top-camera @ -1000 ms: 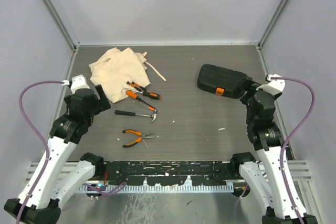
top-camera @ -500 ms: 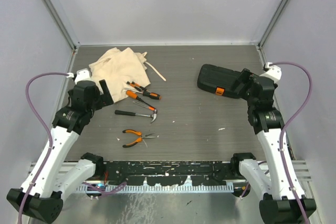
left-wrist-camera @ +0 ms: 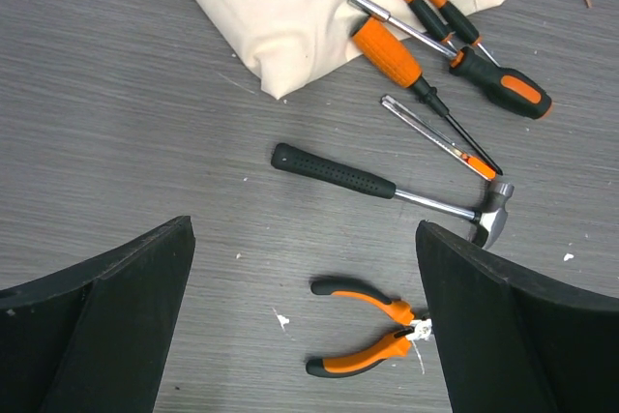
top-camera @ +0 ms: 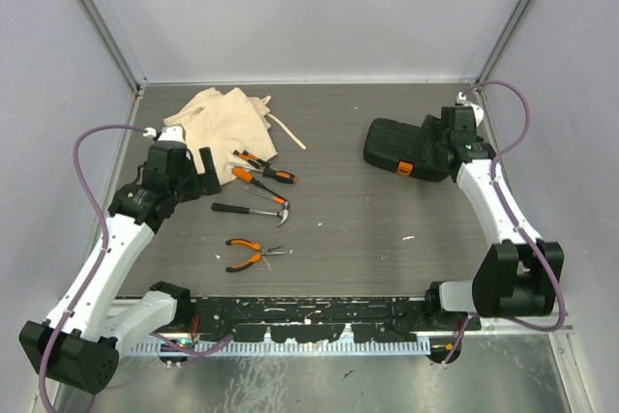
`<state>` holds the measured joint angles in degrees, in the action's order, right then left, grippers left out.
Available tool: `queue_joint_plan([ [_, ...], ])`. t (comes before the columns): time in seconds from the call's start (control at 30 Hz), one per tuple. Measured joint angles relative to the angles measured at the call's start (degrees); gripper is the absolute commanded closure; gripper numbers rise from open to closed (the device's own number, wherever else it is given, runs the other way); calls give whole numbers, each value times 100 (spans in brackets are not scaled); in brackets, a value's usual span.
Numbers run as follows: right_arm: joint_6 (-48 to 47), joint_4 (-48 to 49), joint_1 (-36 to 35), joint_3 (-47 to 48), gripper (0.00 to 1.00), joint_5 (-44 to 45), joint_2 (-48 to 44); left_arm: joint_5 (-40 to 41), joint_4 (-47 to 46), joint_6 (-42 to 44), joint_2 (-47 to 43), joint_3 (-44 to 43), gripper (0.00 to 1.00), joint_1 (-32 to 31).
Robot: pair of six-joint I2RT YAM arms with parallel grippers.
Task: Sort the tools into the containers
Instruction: Move the storage box to the center of the board.
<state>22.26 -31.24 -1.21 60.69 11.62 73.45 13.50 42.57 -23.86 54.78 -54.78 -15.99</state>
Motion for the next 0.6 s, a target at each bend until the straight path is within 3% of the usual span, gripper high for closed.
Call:
queue_joint_plan([
  [0.6, 87, 1462, 1025, 1005, 0, -684, 2557, -452, -83, 76, 103, -79, 2, 157],
])
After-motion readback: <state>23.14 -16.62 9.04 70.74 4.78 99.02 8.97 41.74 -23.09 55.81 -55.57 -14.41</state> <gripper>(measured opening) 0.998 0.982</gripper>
